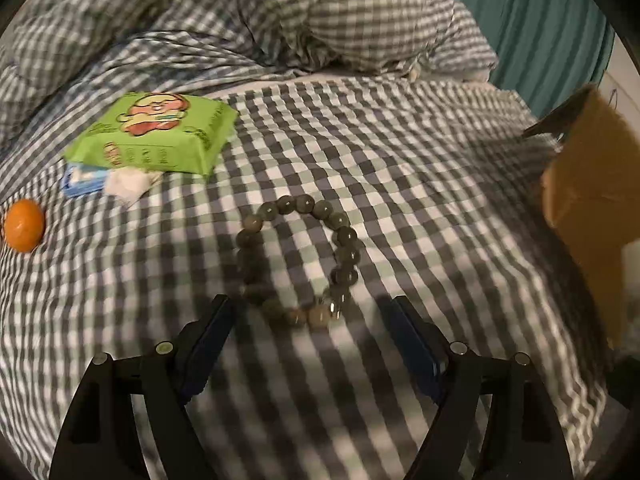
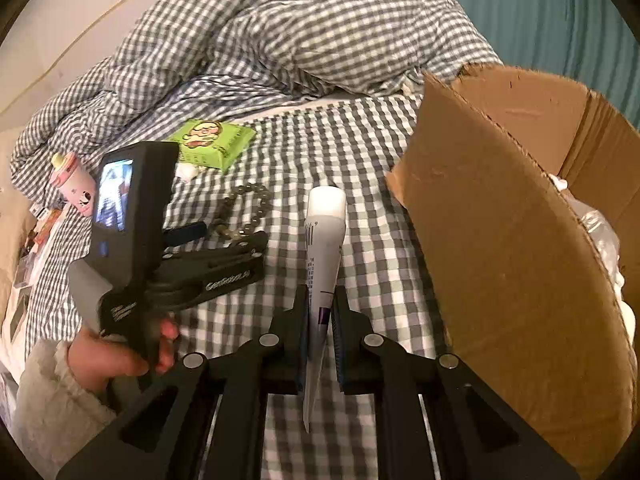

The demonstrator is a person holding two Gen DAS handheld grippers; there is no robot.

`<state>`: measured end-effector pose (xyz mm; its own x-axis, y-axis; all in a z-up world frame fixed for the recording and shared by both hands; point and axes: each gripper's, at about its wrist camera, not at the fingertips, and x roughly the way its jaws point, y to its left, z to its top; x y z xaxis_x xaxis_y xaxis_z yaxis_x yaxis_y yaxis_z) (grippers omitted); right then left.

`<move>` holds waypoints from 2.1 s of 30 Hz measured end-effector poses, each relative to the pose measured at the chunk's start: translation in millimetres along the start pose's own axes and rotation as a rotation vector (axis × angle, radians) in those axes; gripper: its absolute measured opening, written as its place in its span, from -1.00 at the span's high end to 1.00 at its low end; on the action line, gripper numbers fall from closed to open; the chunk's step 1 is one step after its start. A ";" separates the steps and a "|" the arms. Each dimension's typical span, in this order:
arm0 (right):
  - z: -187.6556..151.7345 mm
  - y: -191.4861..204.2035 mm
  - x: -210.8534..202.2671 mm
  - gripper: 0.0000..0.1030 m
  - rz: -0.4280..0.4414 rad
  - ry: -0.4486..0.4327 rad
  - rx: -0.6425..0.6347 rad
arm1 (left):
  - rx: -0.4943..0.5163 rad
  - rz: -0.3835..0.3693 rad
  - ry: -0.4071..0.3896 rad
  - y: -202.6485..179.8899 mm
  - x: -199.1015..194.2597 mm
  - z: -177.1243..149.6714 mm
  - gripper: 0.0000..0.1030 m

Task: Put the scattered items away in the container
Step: 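Lift the white tube with the right tool while the left grasps the bead bracelet, then carry the bracelet and white tube into the box and release both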

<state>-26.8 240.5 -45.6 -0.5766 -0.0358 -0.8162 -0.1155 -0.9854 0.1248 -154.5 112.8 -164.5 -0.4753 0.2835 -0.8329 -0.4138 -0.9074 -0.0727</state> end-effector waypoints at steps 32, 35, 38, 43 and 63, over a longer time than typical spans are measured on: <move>-3.1 4.6 -109.3 0.81 -0.020 -0.156 -0.021 | 0.072 -0.176 -0.183 -67.6 -193.8 -13.4 0.80; -3.1 -17.2 -134.6 0.81 -0.038 -0.196 0.006 | 0.125 -0.206 -0.221 -96.9 -216.1 -1.1 0.80; -3.1 -49.0 -153.5 0.81 -0.072 -0.227 0.047 | 0.188 -0.266 -0.249 -136.2 -234.1 14.4 0.80; -12.1 -114.1 -159.2 0.81 -0.144 -0.214 0.146 | 0.281 -0.355 -0.242 -207.1 -233.2 29.5 0.80; -22.8 -150.9 -159.5 -0.12 -0.252 -0.216 0.184 | 0.129 -0.154 -0.262 -190.9 -219.8 35.8 -0.74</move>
<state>101.1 391.1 52.9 -0.6667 0.2593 -0.6988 -0.4074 -0.9119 0.0503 1.2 234.8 52.0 -0.5759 0.4998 -0.6470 -0.5834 -0.8056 -0.1030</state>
